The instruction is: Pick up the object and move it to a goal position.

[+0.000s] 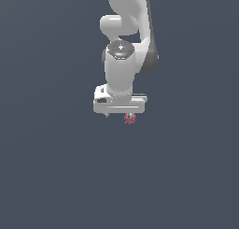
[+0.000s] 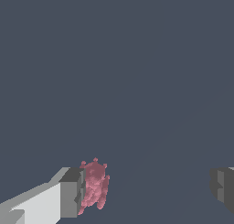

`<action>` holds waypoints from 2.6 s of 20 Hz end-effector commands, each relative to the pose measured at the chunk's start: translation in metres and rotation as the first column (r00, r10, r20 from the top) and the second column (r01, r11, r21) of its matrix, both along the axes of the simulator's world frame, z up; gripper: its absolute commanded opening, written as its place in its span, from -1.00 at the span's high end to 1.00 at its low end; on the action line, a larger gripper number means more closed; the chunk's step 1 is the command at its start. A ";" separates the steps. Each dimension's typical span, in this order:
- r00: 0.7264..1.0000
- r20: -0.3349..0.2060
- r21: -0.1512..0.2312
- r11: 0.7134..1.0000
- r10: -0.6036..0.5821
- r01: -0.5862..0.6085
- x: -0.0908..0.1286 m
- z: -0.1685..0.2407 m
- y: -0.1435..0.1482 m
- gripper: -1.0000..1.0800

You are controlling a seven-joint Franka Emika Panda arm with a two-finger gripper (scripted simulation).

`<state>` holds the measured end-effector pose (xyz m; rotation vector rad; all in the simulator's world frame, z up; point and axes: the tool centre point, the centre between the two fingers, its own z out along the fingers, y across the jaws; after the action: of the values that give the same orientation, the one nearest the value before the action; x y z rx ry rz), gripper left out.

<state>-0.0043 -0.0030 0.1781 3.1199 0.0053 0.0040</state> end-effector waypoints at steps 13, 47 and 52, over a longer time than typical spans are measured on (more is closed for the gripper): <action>0.998 -0.012 -0.019 0.998 -0.058 0.058 -0.005 -0.008 -0.040 -0.92; 0.971 -0.003 0.021 0.970 0.241 -0.241 -0.087 -0.076 0.063 -0.92; 0.970 -0.003 0.021 0.970 0.241 -0.241 -0.087 -0.084 0.063 -0.92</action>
<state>-0.0912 0.0598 0.0977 3.1174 0.3864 0.0001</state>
